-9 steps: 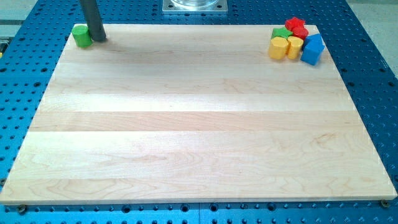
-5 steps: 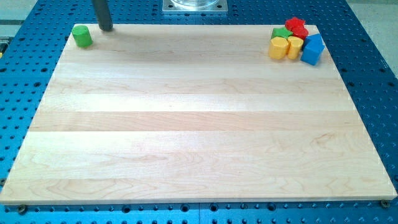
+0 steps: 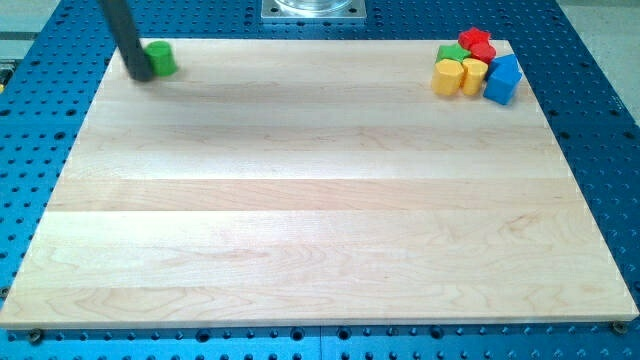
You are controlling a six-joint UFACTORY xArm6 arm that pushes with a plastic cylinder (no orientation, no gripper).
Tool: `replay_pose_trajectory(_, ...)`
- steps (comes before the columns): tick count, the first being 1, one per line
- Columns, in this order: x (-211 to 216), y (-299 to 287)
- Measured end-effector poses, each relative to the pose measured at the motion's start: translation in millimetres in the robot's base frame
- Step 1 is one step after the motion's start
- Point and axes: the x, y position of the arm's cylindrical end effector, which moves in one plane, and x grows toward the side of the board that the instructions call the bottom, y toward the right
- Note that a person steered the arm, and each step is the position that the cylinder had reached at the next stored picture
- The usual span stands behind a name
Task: Move the green circle parallel to the left of the hexagon
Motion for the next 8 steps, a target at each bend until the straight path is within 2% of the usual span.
replay_pose_trajectory(1,-8,45)
replay_pose_trajectory(2,-8,40)
replay_pose_trajectory(3,-29,-7)
replay_pose_trajectory(4,-50,-7)
replay_pose_trajectory(5,-53,24)
replay_pose_trajectory(7,-53,130)
replay_pose_trajectory(8,-51,132)
